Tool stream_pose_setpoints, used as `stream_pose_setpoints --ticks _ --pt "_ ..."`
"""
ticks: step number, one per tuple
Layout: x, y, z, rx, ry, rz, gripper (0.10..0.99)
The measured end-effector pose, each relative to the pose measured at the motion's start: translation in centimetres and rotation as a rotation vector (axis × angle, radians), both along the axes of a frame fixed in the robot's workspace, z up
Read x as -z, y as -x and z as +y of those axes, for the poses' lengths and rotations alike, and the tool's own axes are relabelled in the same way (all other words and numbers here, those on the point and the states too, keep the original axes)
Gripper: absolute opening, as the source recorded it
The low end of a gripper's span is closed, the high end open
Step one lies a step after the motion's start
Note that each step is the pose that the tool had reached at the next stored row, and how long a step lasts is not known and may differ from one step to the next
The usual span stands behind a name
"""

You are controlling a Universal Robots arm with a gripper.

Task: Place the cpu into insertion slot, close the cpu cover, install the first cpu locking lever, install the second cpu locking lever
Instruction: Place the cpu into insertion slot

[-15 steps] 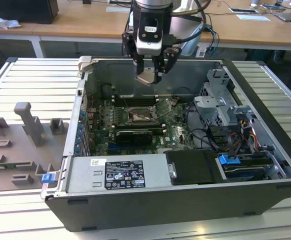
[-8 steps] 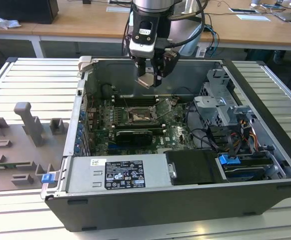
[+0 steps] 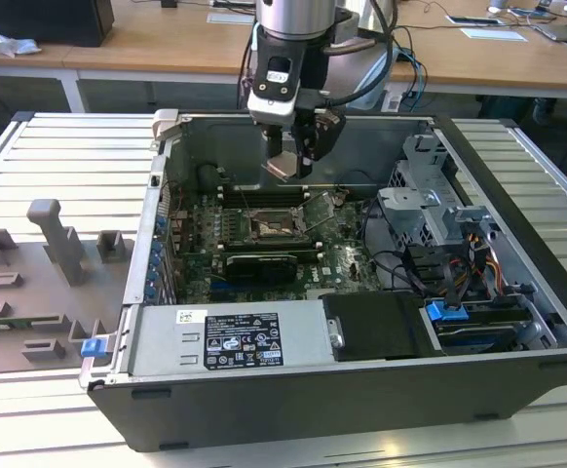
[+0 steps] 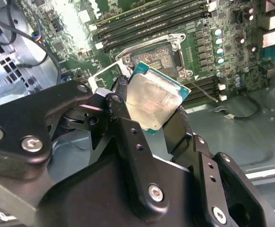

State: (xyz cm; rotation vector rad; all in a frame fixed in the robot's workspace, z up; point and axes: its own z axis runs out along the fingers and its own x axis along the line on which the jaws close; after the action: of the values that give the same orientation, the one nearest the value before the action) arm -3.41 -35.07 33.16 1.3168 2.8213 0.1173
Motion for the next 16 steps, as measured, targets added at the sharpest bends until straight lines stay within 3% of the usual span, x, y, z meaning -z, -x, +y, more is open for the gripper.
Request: stream_pose_setpoints --ticks 11,16 --pt "2.56 0.77 0.30 0.066 0.006 0.0057 0.545" --pt "3.33 0.79 0.33 0.149 0.006 0.0062 0.545"
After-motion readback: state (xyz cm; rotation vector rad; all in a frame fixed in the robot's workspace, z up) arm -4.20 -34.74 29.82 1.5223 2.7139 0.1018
